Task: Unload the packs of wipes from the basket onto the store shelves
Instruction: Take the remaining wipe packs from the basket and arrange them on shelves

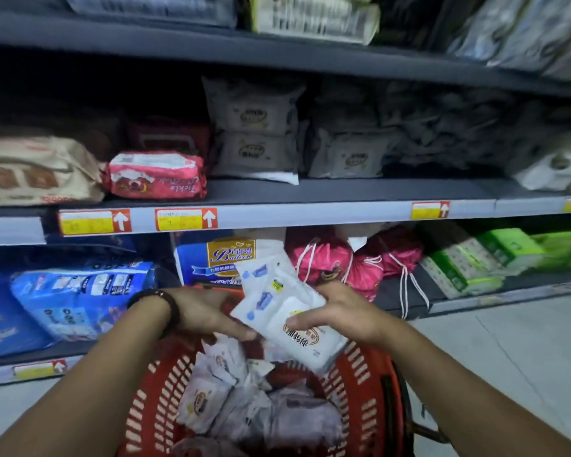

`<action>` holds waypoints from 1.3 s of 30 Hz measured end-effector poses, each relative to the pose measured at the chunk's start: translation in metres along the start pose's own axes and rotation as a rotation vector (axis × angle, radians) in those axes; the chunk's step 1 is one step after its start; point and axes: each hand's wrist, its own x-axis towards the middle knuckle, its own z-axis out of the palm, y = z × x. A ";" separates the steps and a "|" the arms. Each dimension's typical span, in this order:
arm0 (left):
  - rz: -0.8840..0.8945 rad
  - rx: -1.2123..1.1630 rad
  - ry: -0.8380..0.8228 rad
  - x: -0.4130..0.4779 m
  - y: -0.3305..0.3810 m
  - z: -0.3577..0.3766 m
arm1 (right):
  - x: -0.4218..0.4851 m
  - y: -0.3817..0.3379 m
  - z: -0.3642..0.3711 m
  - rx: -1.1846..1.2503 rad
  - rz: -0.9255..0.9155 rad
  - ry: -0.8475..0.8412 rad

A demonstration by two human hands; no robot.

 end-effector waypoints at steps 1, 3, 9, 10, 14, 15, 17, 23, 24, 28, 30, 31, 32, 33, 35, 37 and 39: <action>0.063 -0.147 -0.014 -0.004 0.006 0.004 | -0.007 -0.002 -0.002 0.109 -0.022 0.011; 0.194 -0.356 0.024 -0.018 0.023 0.013 | -0.015 -0.005 -0.003 0.240 -0.071 0.055; 0.534 -1.104 0.260 -0.028 0.066 0.039 | -0.020 -0.009 -0.002 0.663 -0.114 0.118; 0.546 -1.106 0.288 -0.028 0.070 0.039 | -0.020 -0.012 -0.004 0.682 -0.126 0.126; 0.461 -1.159 0.452 -0.030 0.077 0.033 | -0.019 -0.018 -0.015 0.770 -0.202 0.381; 0.434 -1.194 0.481 -0.029 0.076 0.031 | -0.018 -0.019 -0.017 0.829 -0.201 0.447; 0.394 -1.279 0.515 -0.026 0.073 0.028 | -0.014 -0.018 -0.019 0.942 -0.176 0.522; 0.402 -1.370 0.561 -0.021 0.066 0.019 | -0.010 -0.025 -0.021 1.169 -0.123 0.339; 0.414 -1.367 0.569 -0.021 0.066 0.019 | -0.011 -0.028 -0.019 1.189 -0.140 0.296; 0.487 -1.483 0.556 -0.024 0.076 0.021 | -0.004 -0.037 -0.003 1.125 -0.287 0.361; 0.554 -1.496 0.531 -0.025 0.084 0.028 | -0.003 -0.043 0.008 1.010 -0.311 0.464; 0.575 -1.498 0.534 -0.025 0.087 0.032 | -0.002 -0.044 0.013 0.943 -0.307 0.499; 0.579 -1.511 0.558 -0.025 0.090 0.036 | -0.003 -0.047 0.017 0.870 -0.300 0.522; 0.578 -1.529 0.593 -0.026 0.091 0.038 | -0.003 -0.048 0.020 0.782 -0.293 0.537; 0.572 -1.555 0.659 -0.028 0.092 0.037 | -0.004 -0.051 0.023 0.589 -0.266 0.581; 0.560 -1.564 0.696 -0.033 0.092 0.032 | -0.006 -0.055 0.025 0.342 -0.158 0.744; 0.551 -1.560 0.727 -0.038 0.093 0.029 | -0.012 -0.062 0.027 0.127 -0.080 0.952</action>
